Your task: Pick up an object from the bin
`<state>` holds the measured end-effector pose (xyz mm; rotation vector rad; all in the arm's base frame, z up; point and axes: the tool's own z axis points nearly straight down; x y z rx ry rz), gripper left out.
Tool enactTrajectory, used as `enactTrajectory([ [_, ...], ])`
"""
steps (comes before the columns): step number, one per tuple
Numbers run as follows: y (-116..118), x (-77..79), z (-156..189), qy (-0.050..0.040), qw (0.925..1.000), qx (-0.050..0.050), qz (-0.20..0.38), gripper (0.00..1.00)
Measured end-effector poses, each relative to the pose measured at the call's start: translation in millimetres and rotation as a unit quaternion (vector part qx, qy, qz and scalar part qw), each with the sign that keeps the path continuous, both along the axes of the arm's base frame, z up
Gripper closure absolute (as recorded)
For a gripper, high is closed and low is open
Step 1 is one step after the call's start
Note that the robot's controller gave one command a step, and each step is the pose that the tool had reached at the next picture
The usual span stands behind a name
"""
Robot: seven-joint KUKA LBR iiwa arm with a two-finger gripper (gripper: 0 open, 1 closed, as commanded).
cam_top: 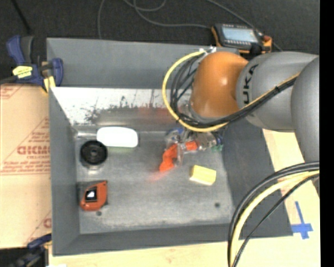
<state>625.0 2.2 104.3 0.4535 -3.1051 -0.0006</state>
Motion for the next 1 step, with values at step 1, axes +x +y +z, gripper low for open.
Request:
enactTrajectory([
  [1, -0.2, 0.9, 23.2, -0.0010, 1.0000, 0.000, 0.000, 1.00],
])
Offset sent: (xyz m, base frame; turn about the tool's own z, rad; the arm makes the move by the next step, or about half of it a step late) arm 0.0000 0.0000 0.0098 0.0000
